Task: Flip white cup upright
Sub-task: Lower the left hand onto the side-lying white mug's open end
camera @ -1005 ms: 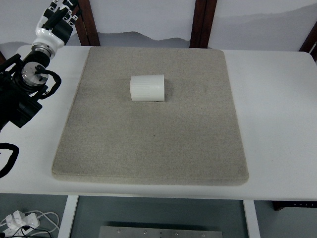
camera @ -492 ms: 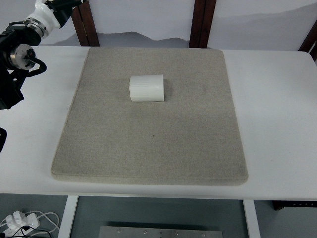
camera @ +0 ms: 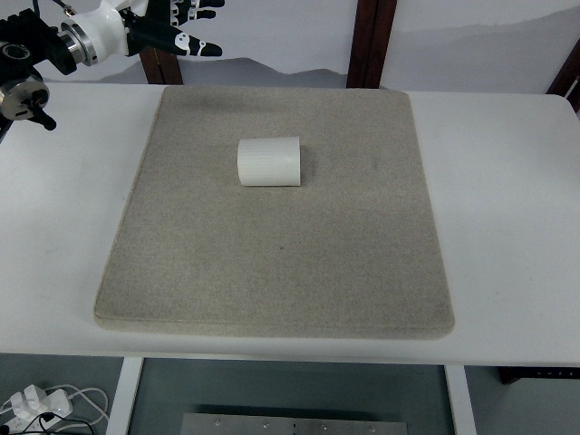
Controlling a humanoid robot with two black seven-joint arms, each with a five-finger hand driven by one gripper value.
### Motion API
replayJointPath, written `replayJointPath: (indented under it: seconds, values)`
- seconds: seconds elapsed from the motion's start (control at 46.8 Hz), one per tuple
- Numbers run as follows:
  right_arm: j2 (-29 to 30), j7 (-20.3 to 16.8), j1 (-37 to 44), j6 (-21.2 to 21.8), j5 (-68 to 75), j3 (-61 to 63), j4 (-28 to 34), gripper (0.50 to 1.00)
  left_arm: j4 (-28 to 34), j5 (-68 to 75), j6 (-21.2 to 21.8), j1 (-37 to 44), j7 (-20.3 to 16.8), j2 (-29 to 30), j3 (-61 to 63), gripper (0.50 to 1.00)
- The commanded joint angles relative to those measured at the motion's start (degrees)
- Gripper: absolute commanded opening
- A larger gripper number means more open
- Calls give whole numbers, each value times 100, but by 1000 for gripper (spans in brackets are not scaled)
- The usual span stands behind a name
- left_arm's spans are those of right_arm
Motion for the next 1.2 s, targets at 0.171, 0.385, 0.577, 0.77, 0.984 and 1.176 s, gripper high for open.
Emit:
replayJointPath:
  seconds: [0.171, 0.385, 0.577, 0.77, 0.984, 1.176]
  values:
    - [0, 0, -1, 0, 0, 0, 1, 952, -782, 1116, 260, -390, -6, 230, 980, 1000]
    - [0, 0, -1, 0, 0, 0, 1, 952, -1292, 2162, 348, -478, 205, 160, 1015, 999]
    - [0, 0, -1, 0, 0, 0, 1, 952, -1635, 2260, 384, -478, 1364, 2, 1007, 1000]
    - [0, 0, -1, 0, 0, 0, -7, 952, -1644, 2286, 226, -513, 1778, -77, 1024, 1000]
    - [0, 0, -1, 0, 0, 0, -7, 952, -1591, 2620, 120, -522, 2156, -350, 1015, 1000]
    - [0, 0, -1, 0, 0, 0, -7, 952, -1258, 2647, 147, -530, 2499, -727, 1015, 1000]
